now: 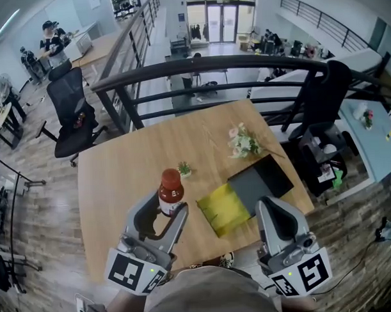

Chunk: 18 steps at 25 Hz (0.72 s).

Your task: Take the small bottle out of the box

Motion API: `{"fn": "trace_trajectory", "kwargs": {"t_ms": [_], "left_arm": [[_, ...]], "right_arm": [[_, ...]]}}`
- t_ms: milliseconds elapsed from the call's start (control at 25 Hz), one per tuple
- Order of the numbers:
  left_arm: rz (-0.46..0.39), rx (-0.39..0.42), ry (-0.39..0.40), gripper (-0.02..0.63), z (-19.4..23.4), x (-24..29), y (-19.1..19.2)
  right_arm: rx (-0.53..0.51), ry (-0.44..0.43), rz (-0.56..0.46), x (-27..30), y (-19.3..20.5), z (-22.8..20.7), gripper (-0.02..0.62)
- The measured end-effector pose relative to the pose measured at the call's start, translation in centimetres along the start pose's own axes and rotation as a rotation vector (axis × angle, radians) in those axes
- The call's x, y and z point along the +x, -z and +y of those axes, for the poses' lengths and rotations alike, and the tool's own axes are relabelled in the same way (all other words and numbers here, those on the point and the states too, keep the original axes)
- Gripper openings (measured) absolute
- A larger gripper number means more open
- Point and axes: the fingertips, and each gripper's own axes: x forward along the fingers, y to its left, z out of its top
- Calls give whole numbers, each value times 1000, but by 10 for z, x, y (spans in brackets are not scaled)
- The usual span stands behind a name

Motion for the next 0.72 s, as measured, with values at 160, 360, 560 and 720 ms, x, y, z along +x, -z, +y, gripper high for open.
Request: {"fn": "trace_trajectory", "kwargs": {"t_ms": [160, 360, 560, 720], "left_arm": [[13, -13, -14, 206, 4, -7, 3], [32, -13, -28, 206, 6, -11, 7], [37, -10, -31, 206, 7, -12, 7], [33, -5, -28, 206, 7, -8, 4]], "right_arm": [[-6, -23, 10, 2, 3, 11, 11], [28, -38, 15, 3, 7, 13, 11], [27, -38, 15, 3, 7, 11, 11], [24, -41, 20, 2, 9, 8, 11]]}}
